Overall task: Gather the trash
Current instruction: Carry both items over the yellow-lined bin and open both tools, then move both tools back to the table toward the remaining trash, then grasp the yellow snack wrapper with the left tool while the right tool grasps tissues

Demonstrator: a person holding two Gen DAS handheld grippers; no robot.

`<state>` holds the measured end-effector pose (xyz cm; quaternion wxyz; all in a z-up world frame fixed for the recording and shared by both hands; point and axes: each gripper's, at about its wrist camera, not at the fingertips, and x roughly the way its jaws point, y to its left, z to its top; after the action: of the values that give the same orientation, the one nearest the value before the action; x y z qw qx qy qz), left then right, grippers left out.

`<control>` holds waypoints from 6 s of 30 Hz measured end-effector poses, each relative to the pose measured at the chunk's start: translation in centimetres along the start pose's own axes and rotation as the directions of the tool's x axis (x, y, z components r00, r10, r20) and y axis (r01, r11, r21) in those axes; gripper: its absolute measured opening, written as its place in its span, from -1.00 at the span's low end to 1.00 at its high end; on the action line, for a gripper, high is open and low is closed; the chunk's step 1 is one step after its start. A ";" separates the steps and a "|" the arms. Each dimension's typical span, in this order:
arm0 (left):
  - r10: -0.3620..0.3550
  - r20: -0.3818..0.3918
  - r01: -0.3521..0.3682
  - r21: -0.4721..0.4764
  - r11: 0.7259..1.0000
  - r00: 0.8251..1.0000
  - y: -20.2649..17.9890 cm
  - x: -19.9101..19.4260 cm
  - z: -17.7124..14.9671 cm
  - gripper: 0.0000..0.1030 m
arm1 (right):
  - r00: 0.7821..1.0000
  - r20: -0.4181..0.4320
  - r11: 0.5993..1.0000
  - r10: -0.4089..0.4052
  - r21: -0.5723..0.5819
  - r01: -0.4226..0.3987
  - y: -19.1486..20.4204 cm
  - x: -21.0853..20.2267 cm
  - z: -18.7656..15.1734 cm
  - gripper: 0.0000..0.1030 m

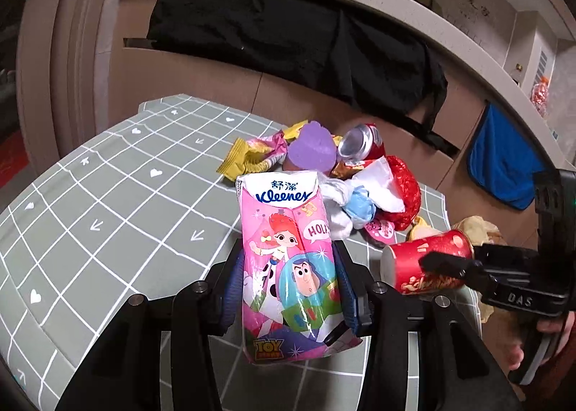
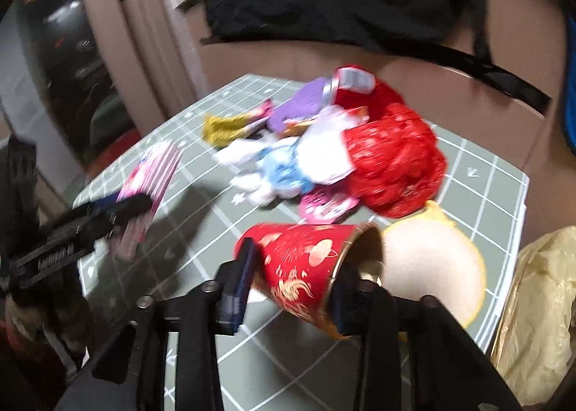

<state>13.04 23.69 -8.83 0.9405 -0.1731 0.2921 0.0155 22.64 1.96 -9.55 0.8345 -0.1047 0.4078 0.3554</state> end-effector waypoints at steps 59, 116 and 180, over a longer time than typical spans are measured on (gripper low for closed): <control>-0.443 -0.324 0.538 0.323 0.779 0.836 -41.6 18.8 1.2 0.24 | 0.902 0.181 0.826 -0.393 0.501 0.259 -31.0 -20.9 -7.7 -0.37; 0.082 -0.217 -0.071 0.057 0.996 0.973 3.3 17.6 8.9 -0.19 | 0.974 0.154 0.979 -0.168 0.141 0.146 -7.1 -5.5 0.8 -0.31; 0.159 -0.165 -0.204 -0.312 0.928 0.973 7.2 13.0 6.8 0.26 | 0.975 0.191 0.992 -0.115 -0.024 0.122 -1.9 -2.7 2.3 -0.57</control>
<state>26.52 31.82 -13.11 0.8709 -0.2993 0.3642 0.1389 24.19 0.27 -6.25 0.8872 -0.1091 0.3134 0.3206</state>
